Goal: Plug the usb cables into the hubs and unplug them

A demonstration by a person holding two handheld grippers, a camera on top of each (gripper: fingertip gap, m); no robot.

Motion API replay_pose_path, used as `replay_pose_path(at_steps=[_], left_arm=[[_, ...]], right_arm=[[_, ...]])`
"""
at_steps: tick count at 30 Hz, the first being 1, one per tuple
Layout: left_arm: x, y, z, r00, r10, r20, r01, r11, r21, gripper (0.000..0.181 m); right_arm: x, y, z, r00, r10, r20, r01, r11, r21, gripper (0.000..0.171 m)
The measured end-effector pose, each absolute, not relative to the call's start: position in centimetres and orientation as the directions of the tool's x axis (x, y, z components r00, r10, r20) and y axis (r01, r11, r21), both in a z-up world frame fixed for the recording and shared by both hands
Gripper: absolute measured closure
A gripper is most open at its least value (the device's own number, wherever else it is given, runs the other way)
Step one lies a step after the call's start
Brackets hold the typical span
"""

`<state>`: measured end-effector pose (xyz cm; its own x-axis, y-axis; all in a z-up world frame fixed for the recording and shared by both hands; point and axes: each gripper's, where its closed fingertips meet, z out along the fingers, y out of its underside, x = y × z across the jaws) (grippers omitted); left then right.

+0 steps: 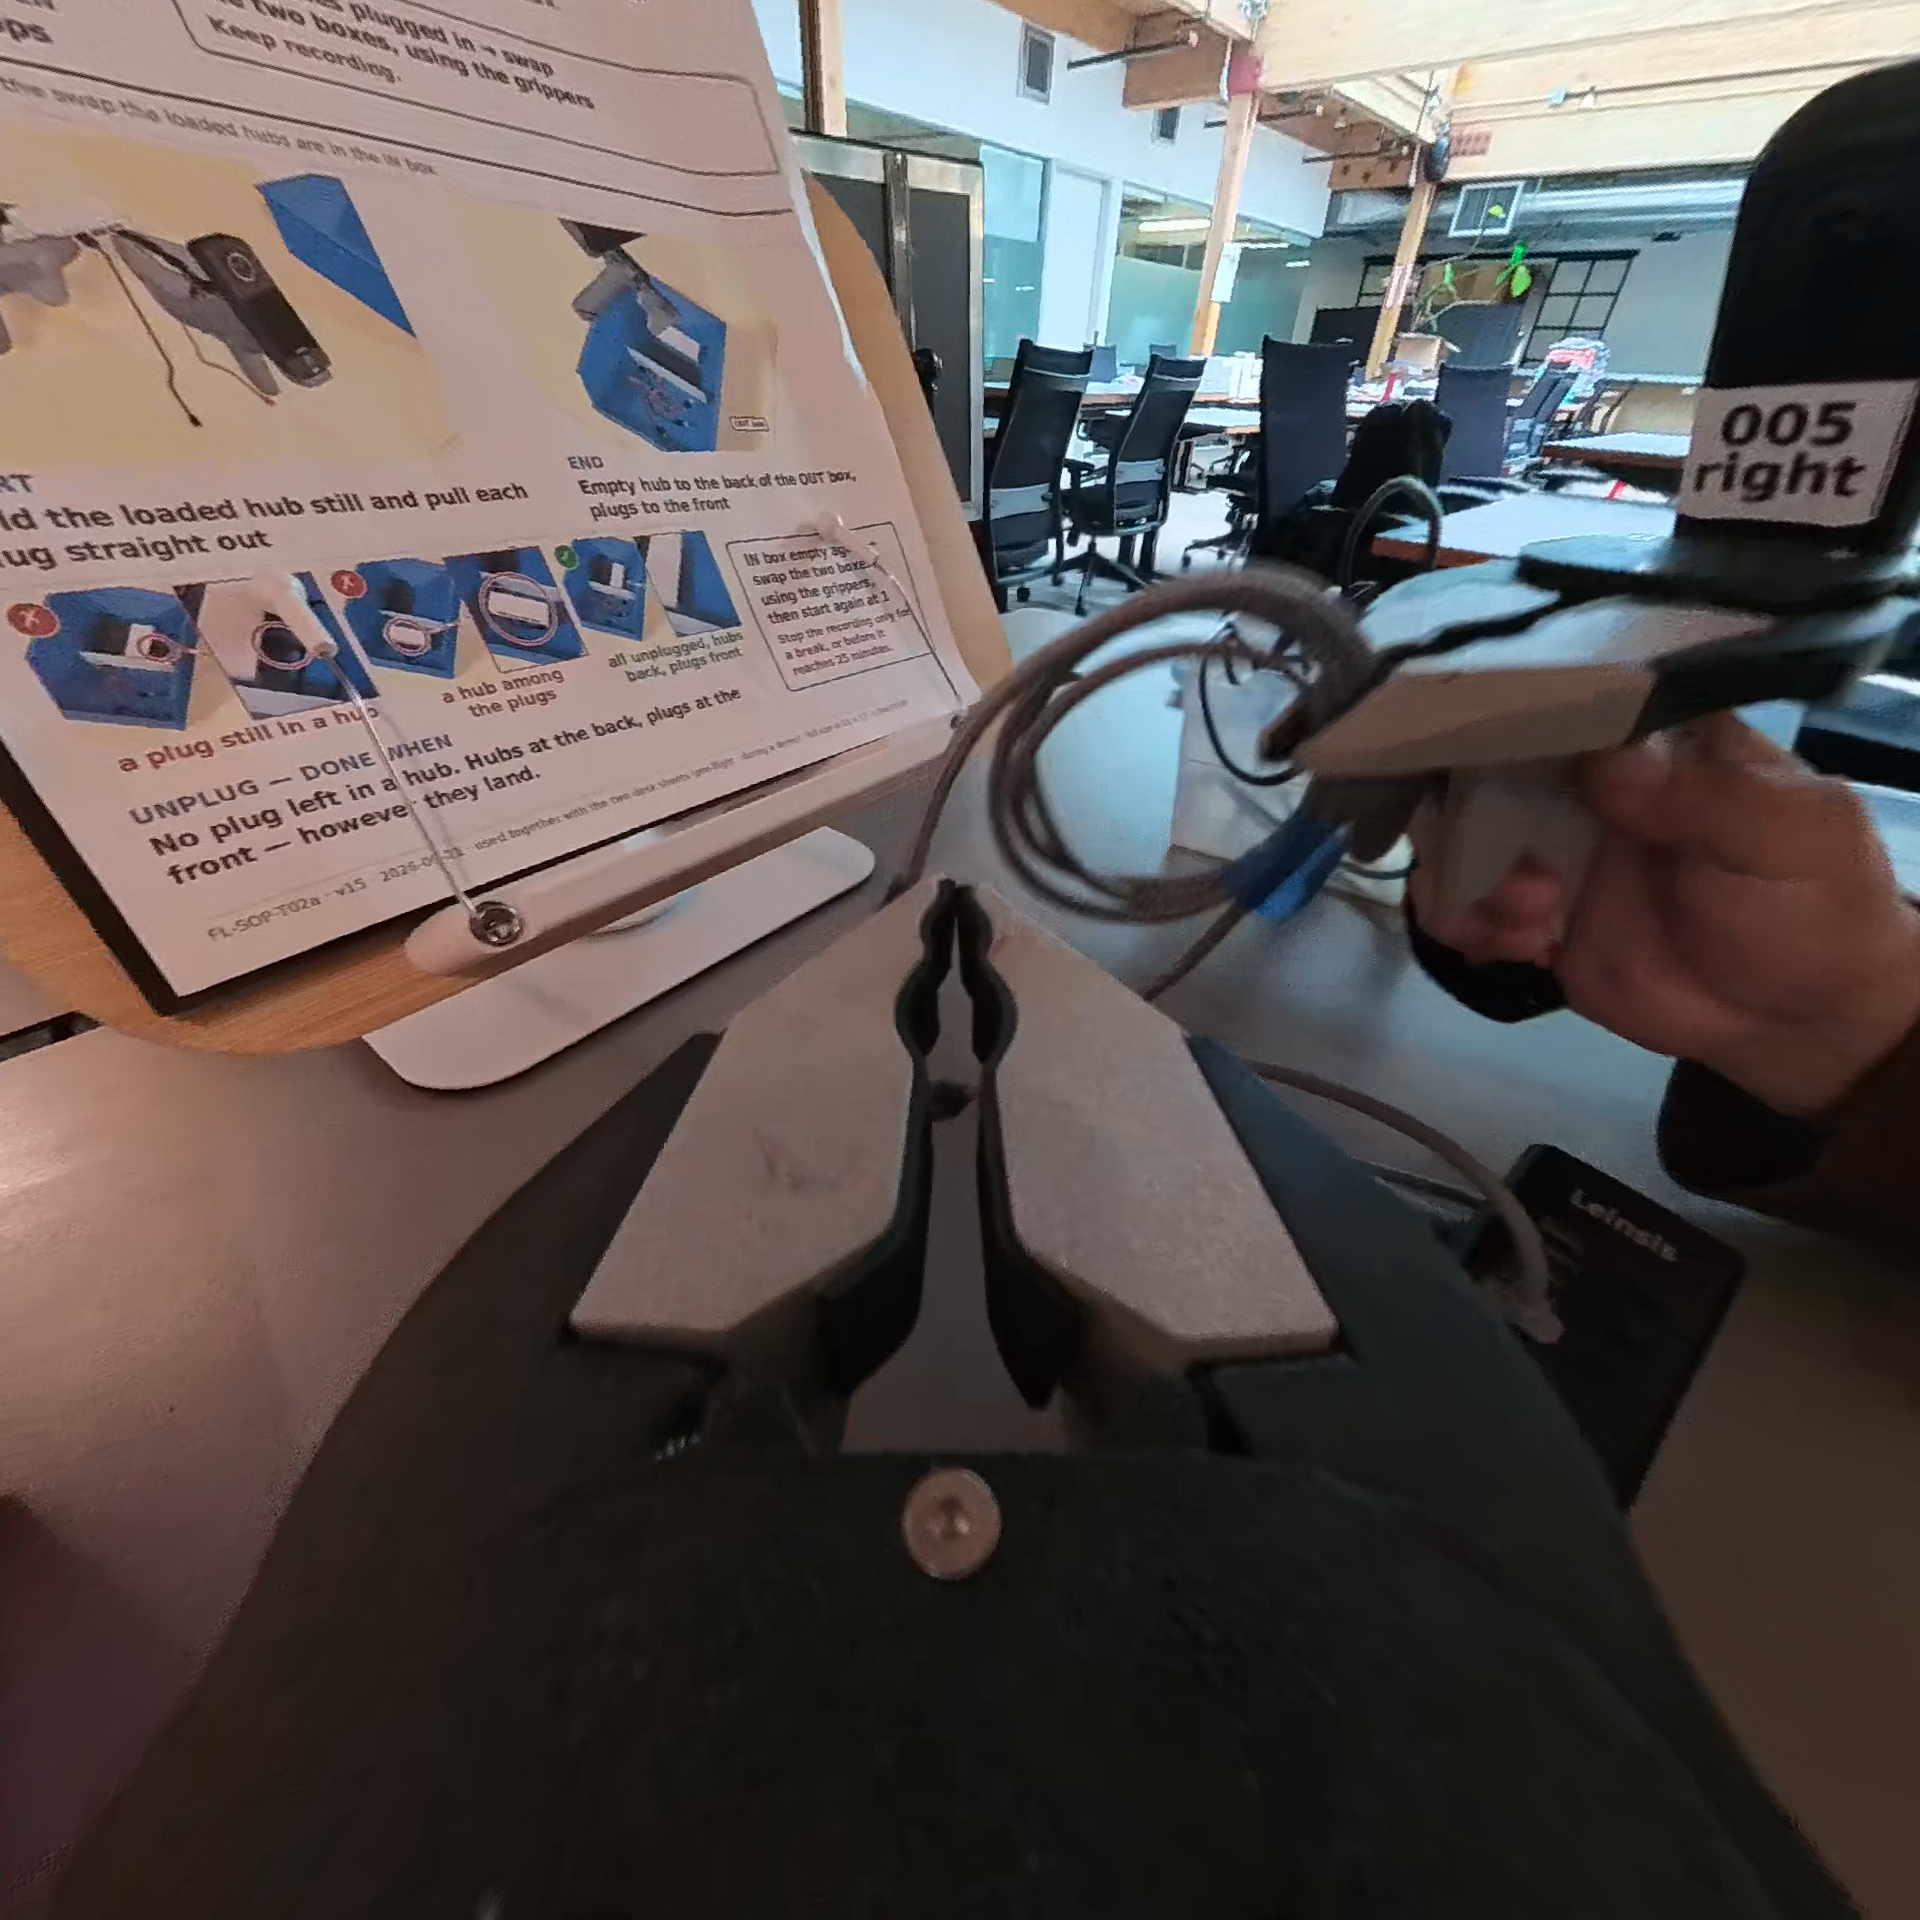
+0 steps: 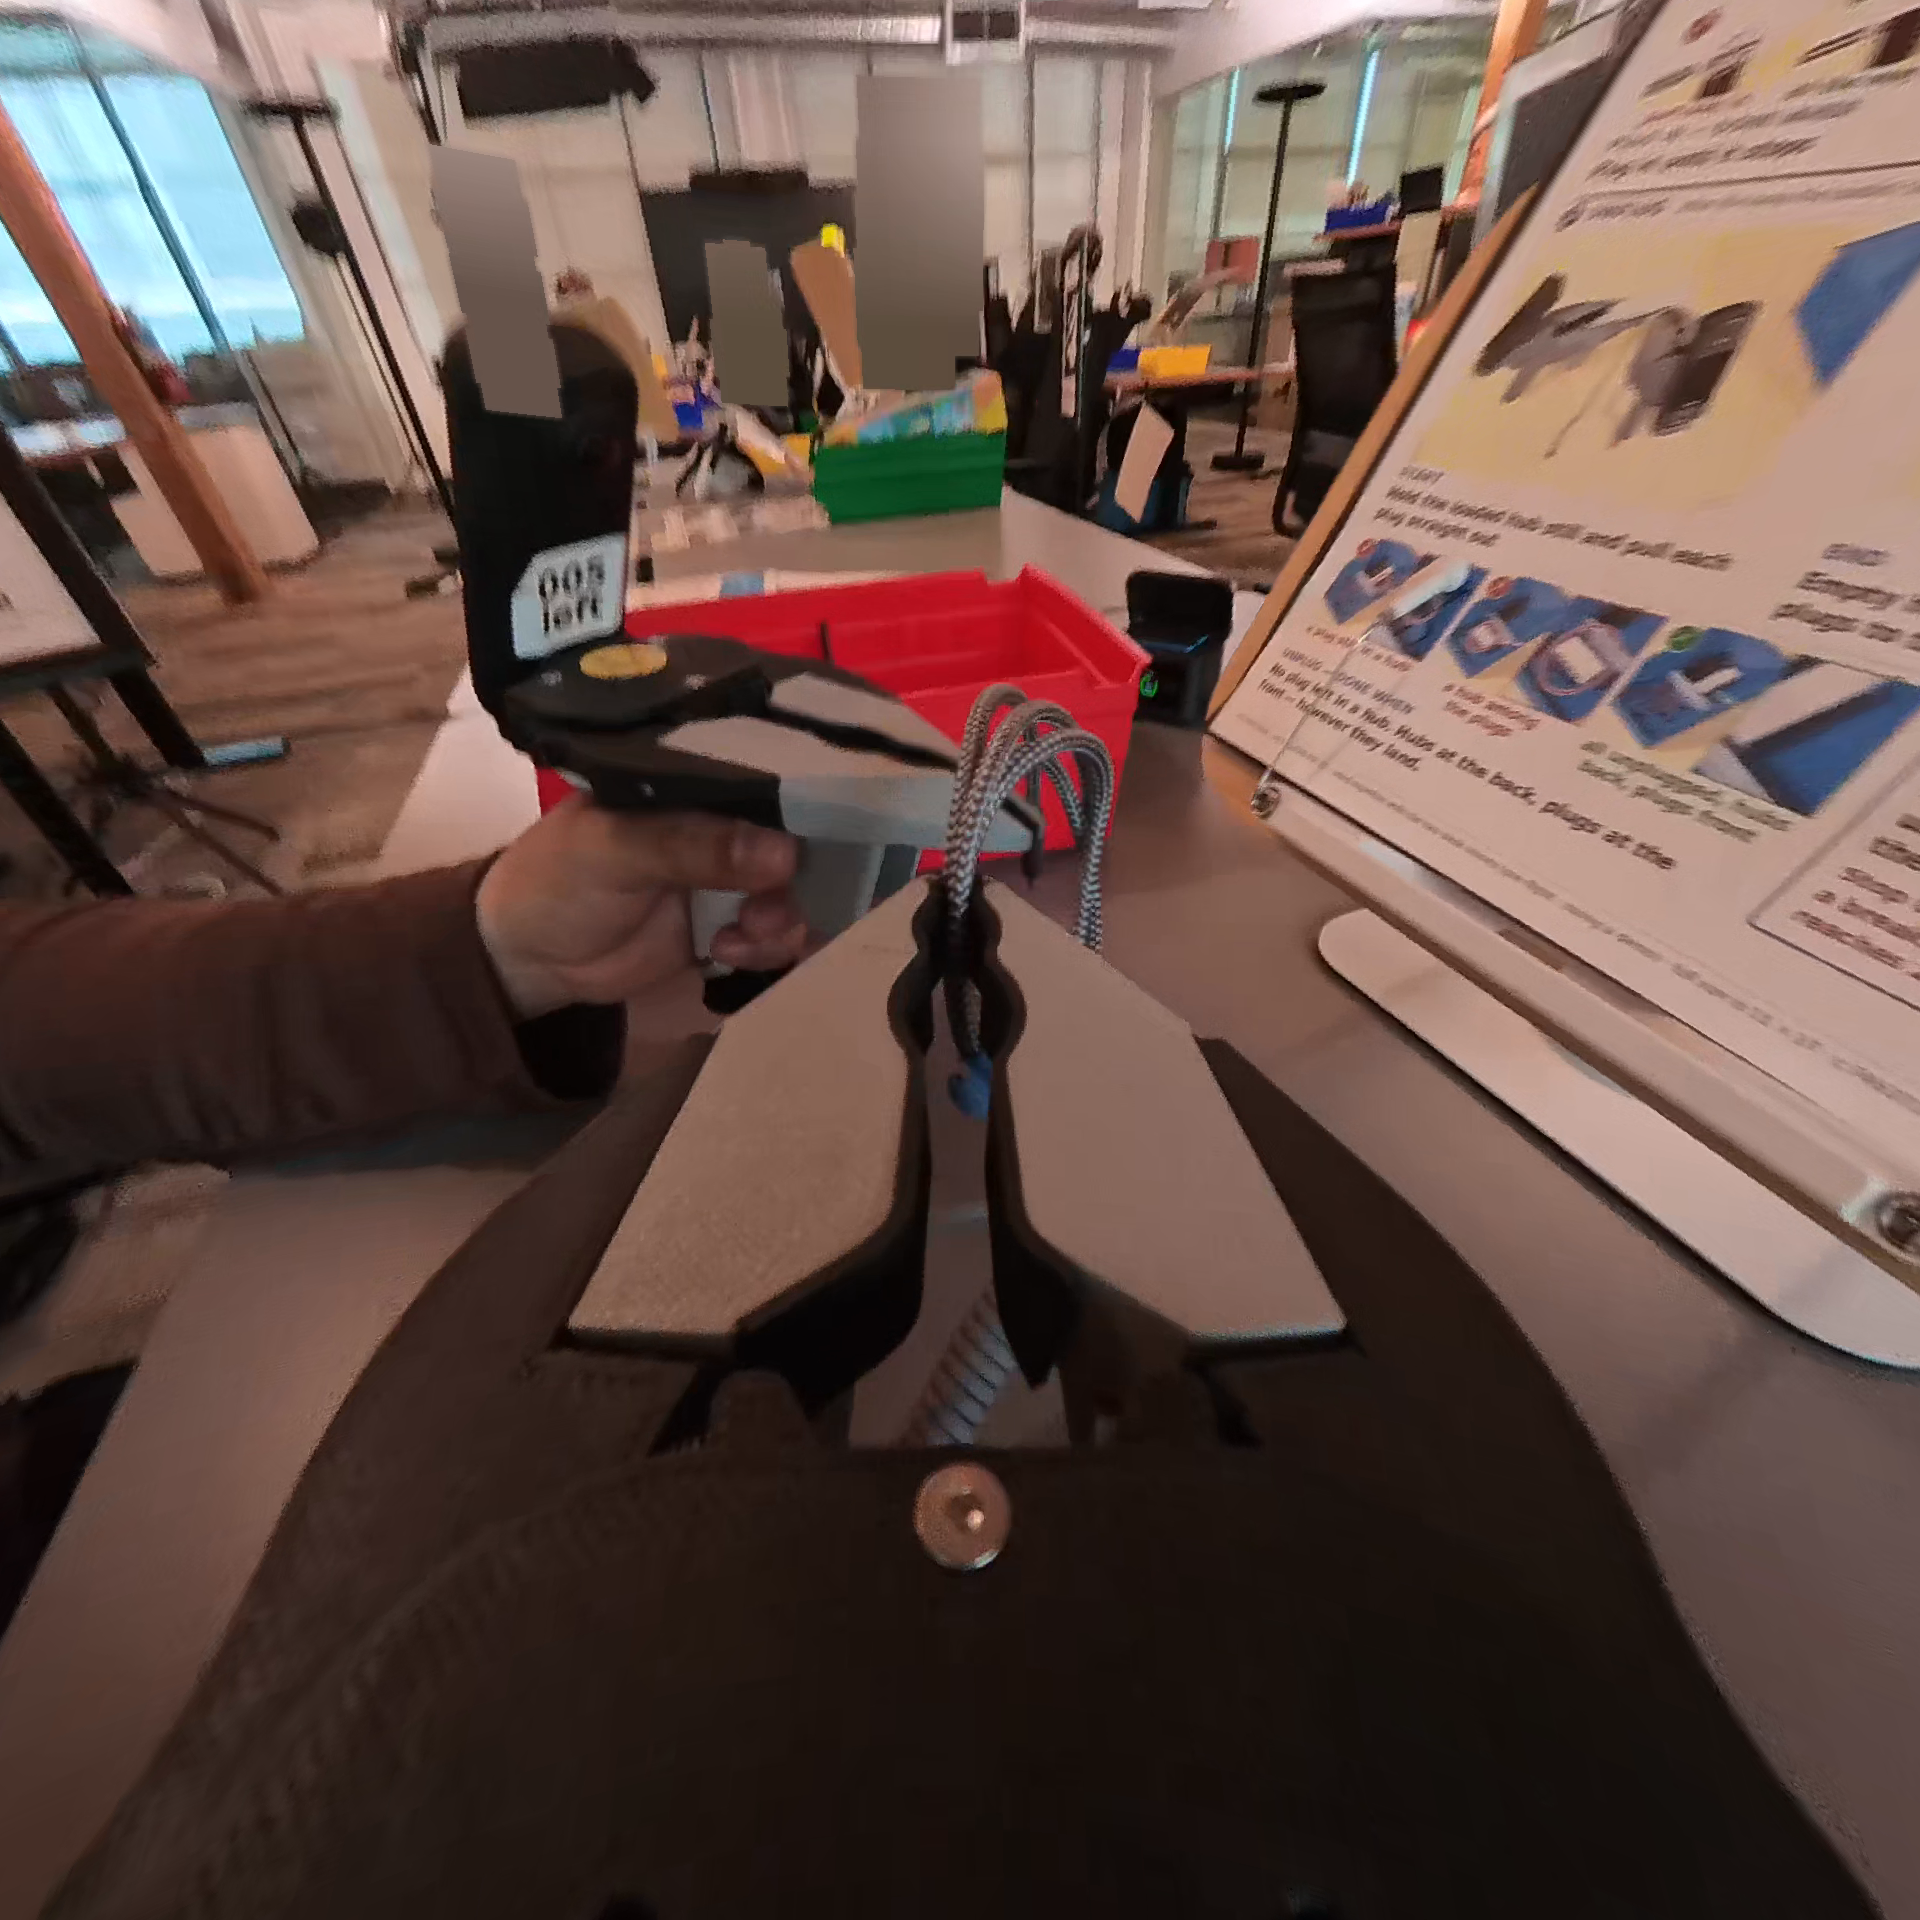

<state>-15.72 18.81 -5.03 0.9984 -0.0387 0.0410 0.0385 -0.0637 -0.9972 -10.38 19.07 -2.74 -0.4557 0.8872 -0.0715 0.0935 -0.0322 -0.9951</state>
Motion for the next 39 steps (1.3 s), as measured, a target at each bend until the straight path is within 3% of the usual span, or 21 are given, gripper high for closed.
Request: replay_pose_path(at_steps=[3,6,12,18,19,21,28,39], left_arm=[[-15.8,19.1,-6.4,0.998,-0.048,0.048,0.042,-0.120,-0.992,0.181],[-14.8,19.8,-8.4,0.992,-0.099,0.078,0.054,-0.226,-0.973,0.168],[-13.8,20.8,-12.1,0.995,-0.093,-0.032,-0.066,-0.382,-0.922,0.154],[-13.2,21.1,-12.0,0.989,-0.106,-0.099,-0.133,-0.379,-0.916,0.138],[-13.2,21.1,-11.8,0.989,-0.102,-0.111,-0.142,-0.373,-0.917,0.139],[-13.0,20.9,-11.5,0.984,-0.119,-0.136,-0.170,-0.358,-0.918,0.159],[-11.5,20.5,-10.0,0.966,-0.198,-0.166,-0.219,-0.288,-0.932,0.170],[-11.1,20.1,-8.4,0.967,-0.224,-0.121,-0.171,-0.219,-0.961,0.170]], right_arm=[[-9.3,20.5,-1.4,-0.442,0.886,-0.138,0.050,-0.130,-0.990,0.171],[-8.7,21.3,-0.6,-0.430,0.887,-0.166,0.029,-0.170,-0.985,0.171],[-7.1,20.0,2.1,-0.556,0.806,-0.201,-0.067,-0.285,-0.956,0.171],[-6.0,19.9,3.6,-0.641,0.728,-0.244,-0.116,-0.406,-0.907,0.170],[-5.8,20.0,3.8,-0.658,0.710,-0.250,-0.119,-0.426,-0.897,0.170],[-5.5,20.3,4.1,-0.685,0.677,-0.271,-0.117,-0.469,-0.875,0.170],[-4.7,22.1,4.9,-0.667,0.690,-0.283,-0.165,-0.507,-0.846,0.171],[-5.7,25.4,3.4,-0.543,0.760,-0.357,-0.179,-0.521,-0.835,0.170]])
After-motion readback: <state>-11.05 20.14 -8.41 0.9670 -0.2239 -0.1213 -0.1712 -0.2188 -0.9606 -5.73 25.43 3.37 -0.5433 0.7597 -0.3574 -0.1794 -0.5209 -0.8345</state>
